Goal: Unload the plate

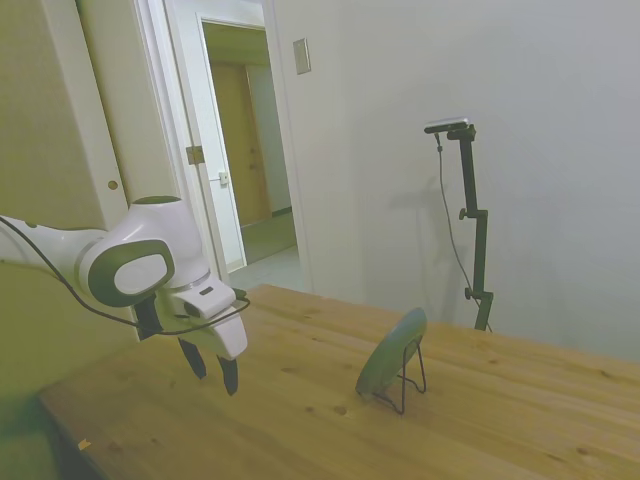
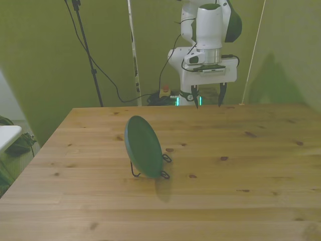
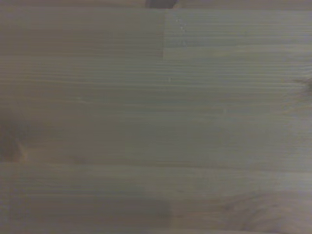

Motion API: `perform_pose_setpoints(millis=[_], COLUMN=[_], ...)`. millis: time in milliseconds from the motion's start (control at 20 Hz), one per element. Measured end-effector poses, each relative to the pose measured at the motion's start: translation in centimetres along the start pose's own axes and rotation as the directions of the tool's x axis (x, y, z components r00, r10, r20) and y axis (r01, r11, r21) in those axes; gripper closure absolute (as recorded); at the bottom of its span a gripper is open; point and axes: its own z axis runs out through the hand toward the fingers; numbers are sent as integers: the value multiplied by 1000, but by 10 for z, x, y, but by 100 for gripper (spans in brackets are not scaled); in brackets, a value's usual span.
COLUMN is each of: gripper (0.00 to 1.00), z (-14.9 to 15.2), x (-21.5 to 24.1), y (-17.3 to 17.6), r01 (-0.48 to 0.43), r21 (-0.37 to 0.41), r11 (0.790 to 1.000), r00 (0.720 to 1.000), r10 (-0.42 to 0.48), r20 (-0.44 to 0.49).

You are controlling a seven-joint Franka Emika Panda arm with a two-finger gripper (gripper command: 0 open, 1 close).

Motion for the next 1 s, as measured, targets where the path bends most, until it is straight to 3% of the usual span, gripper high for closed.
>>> perform_pose_setpoints(millis=[200,450,750,1000], gripper=[0,0,0,0], z=[-7,-50,-107,-131], x=[8,28,88,144], y=[-1,-16,-4,23], r01=[2,-40,-169,-263], r21=[-9,-10,-30,-57], r11=[1000,999,985,963], r00=[999,979,913,855], r10=[-3,37,145,205], r20=[-52,-199,-382,-476])
